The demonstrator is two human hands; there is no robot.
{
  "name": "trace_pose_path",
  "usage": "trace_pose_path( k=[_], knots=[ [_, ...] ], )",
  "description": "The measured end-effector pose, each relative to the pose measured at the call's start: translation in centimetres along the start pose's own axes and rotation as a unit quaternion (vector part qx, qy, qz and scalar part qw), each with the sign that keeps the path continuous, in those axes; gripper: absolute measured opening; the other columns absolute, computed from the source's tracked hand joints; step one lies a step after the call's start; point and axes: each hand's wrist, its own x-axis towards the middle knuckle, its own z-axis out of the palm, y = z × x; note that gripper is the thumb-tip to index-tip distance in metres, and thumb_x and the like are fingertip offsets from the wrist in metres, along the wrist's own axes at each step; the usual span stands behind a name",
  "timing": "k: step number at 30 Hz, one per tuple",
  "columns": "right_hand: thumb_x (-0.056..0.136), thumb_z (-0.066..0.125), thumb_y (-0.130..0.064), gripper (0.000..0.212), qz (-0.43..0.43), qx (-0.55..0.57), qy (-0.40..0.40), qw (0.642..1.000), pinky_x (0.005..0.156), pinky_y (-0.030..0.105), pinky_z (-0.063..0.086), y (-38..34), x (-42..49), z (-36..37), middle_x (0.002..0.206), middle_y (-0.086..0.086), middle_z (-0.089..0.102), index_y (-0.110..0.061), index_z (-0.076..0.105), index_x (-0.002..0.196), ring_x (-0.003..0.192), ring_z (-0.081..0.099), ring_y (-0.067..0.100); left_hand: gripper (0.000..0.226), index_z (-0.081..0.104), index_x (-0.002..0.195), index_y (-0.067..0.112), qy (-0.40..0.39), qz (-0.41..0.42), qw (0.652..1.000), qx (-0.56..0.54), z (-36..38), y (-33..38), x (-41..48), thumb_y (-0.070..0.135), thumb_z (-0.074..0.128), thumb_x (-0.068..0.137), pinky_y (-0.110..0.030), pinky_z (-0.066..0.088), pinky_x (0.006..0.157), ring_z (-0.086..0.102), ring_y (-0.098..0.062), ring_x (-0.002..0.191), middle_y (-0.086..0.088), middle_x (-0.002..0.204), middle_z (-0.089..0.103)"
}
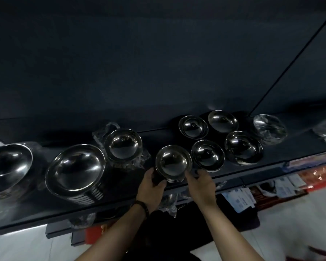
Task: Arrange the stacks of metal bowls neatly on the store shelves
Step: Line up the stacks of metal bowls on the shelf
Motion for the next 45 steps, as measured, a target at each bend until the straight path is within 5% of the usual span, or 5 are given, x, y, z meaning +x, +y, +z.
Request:
trace_pose_path(
  k=[10, 20, 30, 36, 45],
  knots=[
    [0.101, 0.061, -0.032, 0.04, -0.083, -0.171, -0.101, 0.977, 0.036, 0.016, 0.039, -1.5, 3.8, -2.2, 0.058, 0.002, 0.065, -0.006, 0.066, 0.071, 0.044, 0.057, 0.008, 0.066, 0.056, 0.13, 0.035, 0.077, 0.024, 0.995, 0.059, 3.4, -0.4, 0.7, 0.033, 0.088, 0.072, -0.036, 0.059, 0.095, 0.069, -0.004, 0.108, 0.013, 0.117, 0.073],
    [0.103, 0.056, -0.039, 0.053, -0.138, -0.116, -0.183, 0.966, 0.041, 0.025, 0.041, -0.7, 5.1, -4.3, 0.048, 0.002, 0.057, -0.011, 0.056, 0.058, 0.037, 0.051, 0.007, 0.072, 0.045, 0.128, 0.035, 0.123, 0.108, 0.985, 0.054, 6.1, 0.0, 0.0, 0.007, 0.088, 0.077, -0.002, 0.048, 0.075, 0.062, 0.012, 0.098, 0.016, 0.118, 0.062],
    [0.086, 0.072, -0.057, 0.059, 0.056, 0.059, -0.045, 0.996, 0.087, 0.04, 0.056, 3.5, 9.2, -11.2, 0.109, 0.005, 0.068, -0.011, 0.056, 0.119, 0.098, 0.066, 0.024, 0.078, 0.061, 0.118, 0.028, 0.203, 0.169, 0.96, 0.092, 6.9, 0.9, -0.1, 0.033, 0.098, 0.05, -0.04, 0.064, 0.083, 0.072, -0.01, 0.101, 0.007, 0.11, 0.072],
    [0.104, 0.059, -0.021, 0.026, 0.096, 0.11, -0.143, 0.979, 0.039, 0.023, 0.047, 2.4, 9.8, -10.5, 0.097, 0.03, 0.073, 0.004, 0.055, 0.11, 0.046, 0.069, 0.027, 0.112, 0.045, 0.141, 0.029, 0.209, 0.165, 0.956, 0.122, 7.3, 1.0, 0.0, 0.038, 0.098, 0.044, -0.046, 0.053, 0.104, 0.054, -0.019, 0.128, 0.0, 0.141, 0.051],
    [0.104, 0.056, -0.021, 0.016, 0.012, 0.188, -0.084, 0.978, 0.066, 0.049, 0.066, 2.7, 9.4, -10.5, 0.093, 0.02, 0.077, -0.008, 0.062, 0.111, 0.067, 0.079, 0.035, 0.088, 0.054, 0.133, 0.039, 0.204, 0.187, 0.953, 0.124, 6.7, 1.1, -0.4, 0.052, 0.096, 0.056, -0.039, 0.056, 0.1, 0.054, -0.008, 0.127, 0.019, 0.13, 0.058]
  ],
)
